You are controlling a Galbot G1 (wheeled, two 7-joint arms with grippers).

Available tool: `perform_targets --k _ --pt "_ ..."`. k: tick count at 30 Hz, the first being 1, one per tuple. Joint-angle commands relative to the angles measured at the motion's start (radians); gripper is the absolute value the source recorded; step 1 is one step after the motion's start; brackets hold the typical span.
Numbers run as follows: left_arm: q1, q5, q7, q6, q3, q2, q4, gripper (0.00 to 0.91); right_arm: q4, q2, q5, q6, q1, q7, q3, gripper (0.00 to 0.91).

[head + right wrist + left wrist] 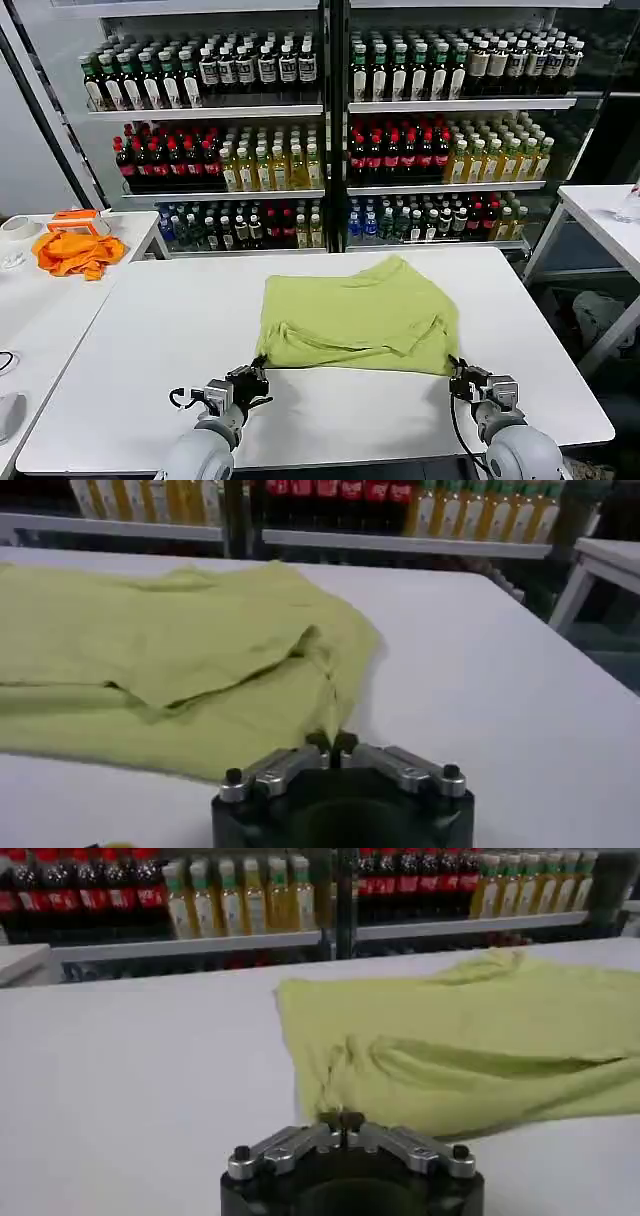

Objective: Fold and organize the clothes.

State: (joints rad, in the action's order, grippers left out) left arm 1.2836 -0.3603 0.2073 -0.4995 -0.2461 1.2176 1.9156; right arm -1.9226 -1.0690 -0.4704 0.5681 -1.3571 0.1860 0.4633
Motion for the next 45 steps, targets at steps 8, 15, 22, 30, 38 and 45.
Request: perform_targets --k 8,15,22,30,38,45 --pt "0.247 0.003 0.005 0.0 -0.062 -0.001 0.192 0.03 -0.147 0.026 0.0 0.004 -0.142 0.002 0.024 0.0" --pt "0.382 0.003 0.006 0.0 -0.114 -0.01 0.303 0.03 -0.238 0.06 0.024 0.003 -0.288 -0.001 0.064 0.0" --pt "0.481 0.014 0.01 -0.011 -0.138 -0.017 0.382 0.02 -0.303 0.085 0.046 0.007 -0.393 -0.014 0.114 0.0" --pt "0.544 0.063 -0.02 -0.075 -0.142 -0.024 0.427 0.816 -0.333 0.091 0.14 0.004 -0.398 -0.042 0.115 0.907" --pt "0.368 -0.006 0.004 -0.043 -0.232 -0.096 0.391 0.907 -0.308 0.128 0.005 -0.061 -0.197 0.03 0.105 0.907" --pt "0.073 -0.158 0.036 -0.046 -0.185 -0.17 0.184 0.907 -0.123 0.17 -0.14 -0.026 0.132 0.059 -0.028 0.907"
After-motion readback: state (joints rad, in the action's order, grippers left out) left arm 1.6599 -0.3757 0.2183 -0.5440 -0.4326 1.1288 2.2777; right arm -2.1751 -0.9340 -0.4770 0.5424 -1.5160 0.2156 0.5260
